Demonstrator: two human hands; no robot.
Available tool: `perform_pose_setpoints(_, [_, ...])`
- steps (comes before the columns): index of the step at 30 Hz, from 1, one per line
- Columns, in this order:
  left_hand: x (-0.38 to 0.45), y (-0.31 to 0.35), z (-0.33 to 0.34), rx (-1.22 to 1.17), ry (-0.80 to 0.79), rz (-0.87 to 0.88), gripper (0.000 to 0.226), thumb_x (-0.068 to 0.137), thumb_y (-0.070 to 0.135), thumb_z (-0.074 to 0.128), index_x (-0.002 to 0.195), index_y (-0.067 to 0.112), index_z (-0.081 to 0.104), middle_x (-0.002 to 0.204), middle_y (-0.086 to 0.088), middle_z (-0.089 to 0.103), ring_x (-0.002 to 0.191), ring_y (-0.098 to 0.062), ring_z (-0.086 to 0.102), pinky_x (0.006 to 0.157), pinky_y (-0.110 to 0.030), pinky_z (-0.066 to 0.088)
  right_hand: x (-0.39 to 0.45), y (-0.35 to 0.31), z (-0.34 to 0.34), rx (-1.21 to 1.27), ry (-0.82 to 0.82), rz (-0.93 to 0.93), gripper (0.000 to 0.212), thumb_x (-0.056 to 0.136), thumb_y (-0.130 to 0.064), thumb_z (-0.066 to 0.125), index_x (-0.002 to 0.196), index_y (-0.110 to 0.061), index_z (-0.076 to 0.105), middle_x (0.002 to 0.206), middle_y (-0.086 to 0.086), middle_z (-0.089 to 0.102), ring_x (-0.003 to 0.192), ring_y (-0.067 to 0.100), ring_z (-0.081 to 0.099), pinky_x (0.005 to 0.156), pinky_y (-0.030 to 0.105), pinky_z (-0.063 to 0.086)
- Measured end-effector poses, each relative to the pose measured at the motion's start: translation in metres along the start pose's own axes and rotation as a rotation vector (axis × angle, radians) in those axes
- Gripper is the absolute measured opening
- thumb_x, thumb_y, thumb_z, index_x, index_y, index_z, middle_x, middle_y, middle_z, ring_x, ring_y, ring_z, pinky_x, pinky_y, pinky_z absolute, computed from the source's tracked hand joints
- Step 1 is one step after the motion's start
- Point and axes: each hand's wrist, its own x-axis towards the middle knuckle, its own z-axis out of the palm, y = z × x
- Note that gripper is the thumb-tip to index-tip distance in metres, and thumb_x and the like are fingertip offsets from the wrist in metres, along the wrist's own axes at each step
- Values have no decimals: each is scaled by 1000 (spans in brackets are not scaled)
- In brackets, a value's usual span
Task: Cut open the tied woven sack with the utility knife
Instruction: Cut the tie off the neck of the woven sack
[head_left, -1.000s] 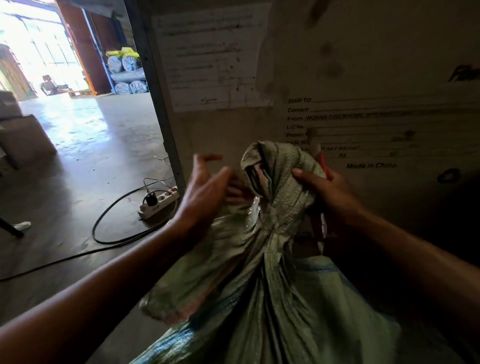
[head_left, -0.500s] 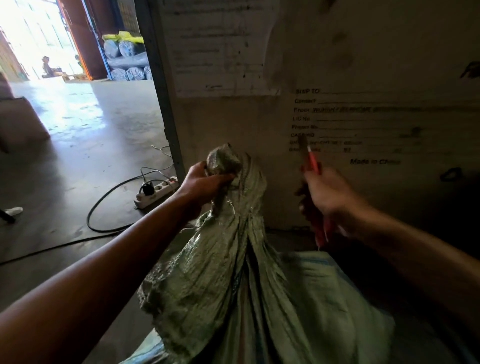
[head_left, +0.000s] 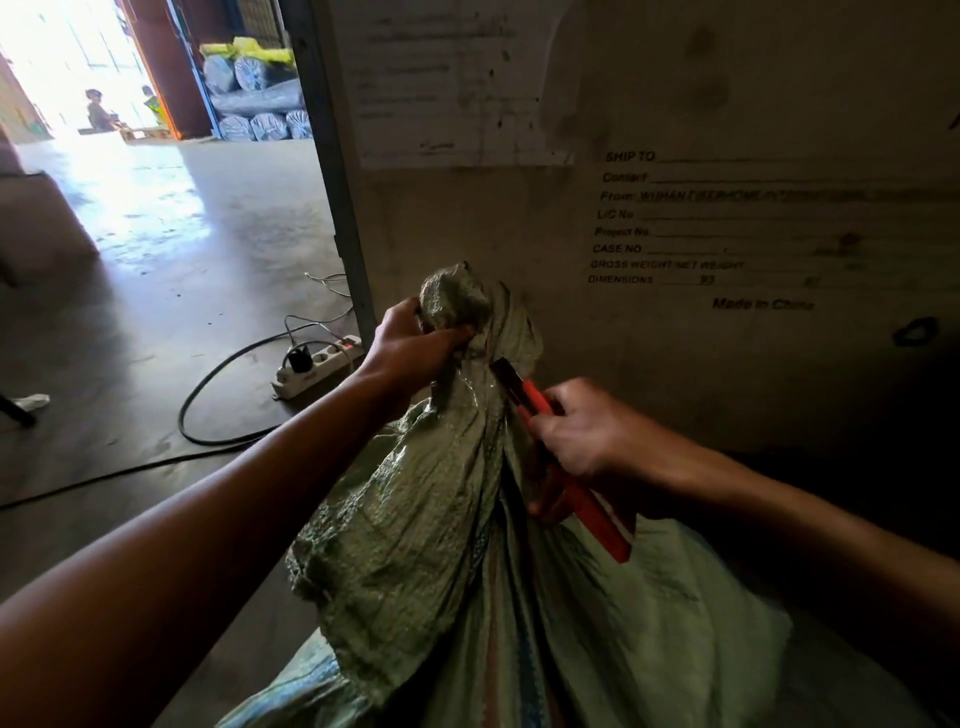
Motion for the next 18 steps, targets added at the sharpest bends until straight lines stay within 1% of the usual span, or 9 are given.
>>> perform_pose_setpoints(3, [1,-1,5,27,25,62,38,68,16,79,103,12,65,92,-8,73,75,-18,71,64,-32,59,9,4,-1,-113,7,-99,28,91,2,44,64,-3,47,53,3,42,26,-3,43,30,7,34])
perform_pose_setpoints(6, [-1,-1,8,91,92,126,38,64,25,80,98,15,67,91,-7,73,80,-19,70,73,-39,60,19,14,2,-194,24,-123,36,93,-3,45,59,-14,40,56,0,39,29,-2,45,34,9,36])
perform_pose_setpoints(8, [-2,-1,9,114,130,156,41,59,35,78,94,16,68,88,-7,73,79,-22,70,73,-42,60,20,18,6,-215,33,-121,37,94,-7,44,60,-19,39,54,-3,44,35,-1,48,39,8,40])
perform_pose_setpoints(9, [-3,0,10,133,143,176,42,59,38,76,93,16,68,86,-7,73,79,-23,70,71,-43,60,20,20,7,-180,8,-130,36,94,-5,44,61,-19,39,47,-1,50,36,-2,50,40,8,41])
perform_pose_setpoints(10, [-3,1,11,150,145,195,40,61,38,76,93,16,68,85,-6,73,78,-23,70,71,-42,60,20,21,6,-135,-27,-134,37,94,0,43,62,-18,39,40,-4,56,36,-5,51,40,7,40])
perform_pose_setpoints(12, [-3,0,11,157,143,215,29,66,32,76,90,17,69,83,-4,72,74,-19,68,70,-38,59,16,23,3,-98,-92,-137,41,92,9,40,63,-19,42,33,-18,56,34,-9,50,39,6,39])
perform_pose_setpoints(14, [-1,-1,7,124,146,202,22,66,31,75,85,21,68,80,-4,71,70,-16,64,69,-38,57,14,22,4,-113,-166,-147,43,90,13,39,60,-18,44,34,-7,56,34,-7,50,40,6,39])
perform_pose_setpoints(16, [0,-1,3,93,127,171,23,64,33,74,83,22,67,80,-7,72,66,-12,63,65,-37,56,11,23,8,-186,-135,-150,38,92,7,41,60,-15,42,41,0,50,37,-2,50,40,6,39])
perform_pose_setpoints(18, [-1,2,1,32,65,165,15,73,21,75,83,24,65,75,-1,68,56,1,61,54,-24,53,8,23,4,-169,-91,-140,26,93,-2,43,69,-8,48,41,-2,51,37,1,48,37,8,38])
